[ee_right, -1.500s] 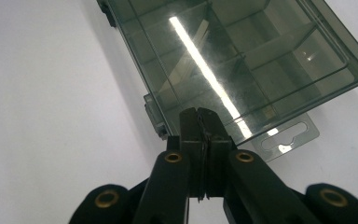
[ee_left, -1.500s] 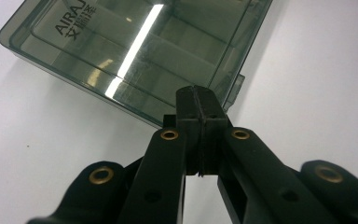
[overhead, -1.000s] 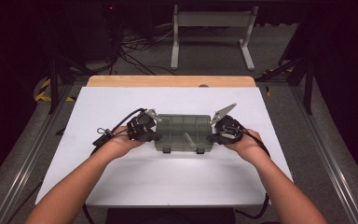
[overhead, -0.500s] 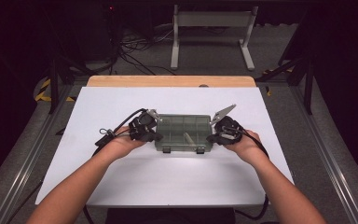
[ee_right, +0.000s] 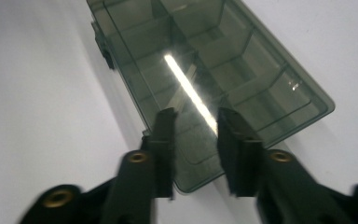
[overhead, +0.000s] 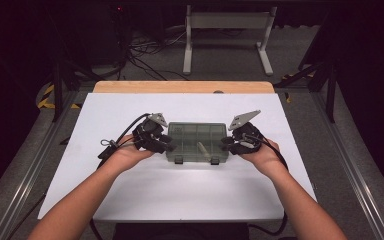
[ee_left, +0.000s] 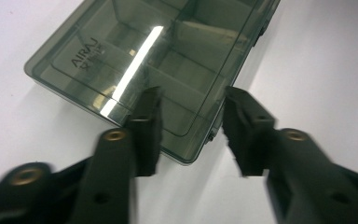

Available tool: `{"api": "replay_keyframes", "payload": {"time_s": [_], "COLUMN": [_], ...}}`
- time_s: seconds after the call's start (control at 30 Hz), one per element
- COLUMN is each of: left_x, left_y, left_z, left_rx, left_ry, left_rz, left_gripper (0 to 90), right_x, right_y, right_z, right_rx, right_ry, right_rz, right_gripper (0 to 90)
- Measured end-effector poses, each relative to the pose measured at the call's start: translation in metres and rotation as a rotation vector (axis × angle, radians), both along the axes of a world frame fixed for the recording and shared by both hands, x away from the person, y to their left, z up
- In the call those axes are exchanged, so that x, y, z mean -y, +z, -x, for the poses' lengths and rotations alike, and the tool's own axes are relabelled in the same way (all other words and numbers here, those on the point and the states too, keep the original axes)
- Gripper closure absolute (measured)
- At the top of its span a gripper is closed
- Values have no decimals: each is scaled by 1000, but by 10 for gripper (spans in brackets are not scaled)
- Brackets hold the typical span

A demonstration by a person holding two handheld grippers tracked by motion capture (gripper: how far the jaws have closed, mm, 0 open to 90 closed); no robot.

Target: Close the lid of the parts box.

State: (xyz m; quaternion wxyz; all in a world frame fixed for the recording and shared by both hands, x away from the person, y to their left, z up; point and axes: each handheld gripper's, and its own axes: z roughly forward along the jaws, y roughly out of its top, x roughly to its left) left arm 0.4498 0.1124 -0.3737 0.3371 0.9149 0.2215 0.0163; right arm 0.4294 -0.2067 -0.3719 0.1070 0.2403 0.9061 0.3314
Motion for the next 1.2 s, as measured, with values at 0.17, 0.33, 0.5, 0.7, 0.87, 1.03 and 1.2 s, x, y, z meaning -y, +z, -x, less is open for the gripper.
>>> {"api": "replay_keyframes", "payload": {"time_s": [0.17, 0.33, 0.5, 0.7, 0.87, 1.03, 1.2], "left_x": [-12, -24, -38, -57, -78, -97, -116], "left_y": [5, 11, 16, 19, 16, 11, 6], "left_z": [8, 18, 27, 38, 52, 63, 73], "left_rx": [22, 65, 108, 155, 224, 283, 341], "left_ry": [26, 53, 65, 105, 145, 196, 240], "left_rz": [80, 144, 236, 330, 390, 434, 466], "left_gripper": [280, 109, 33, 18, 17, 17, 17], "right_x": [3, 8, 14, 20, 28, 35, 41], "right_y": [6, 12, 19, 23, 20, 18, 13], "right_z": [7, 15, 27, 37, 44, 51, 58], "right_rx": [48, 93, 170, 239, 270, 295, 333], "right_ry": [-34, -47, -64, -79, -95, -115, -131], "right_rz": [-65, -131, -189, -238, -292, -326, -354], "right_gripper": [414, 290, 157, 68, 23, 6, 4]}}
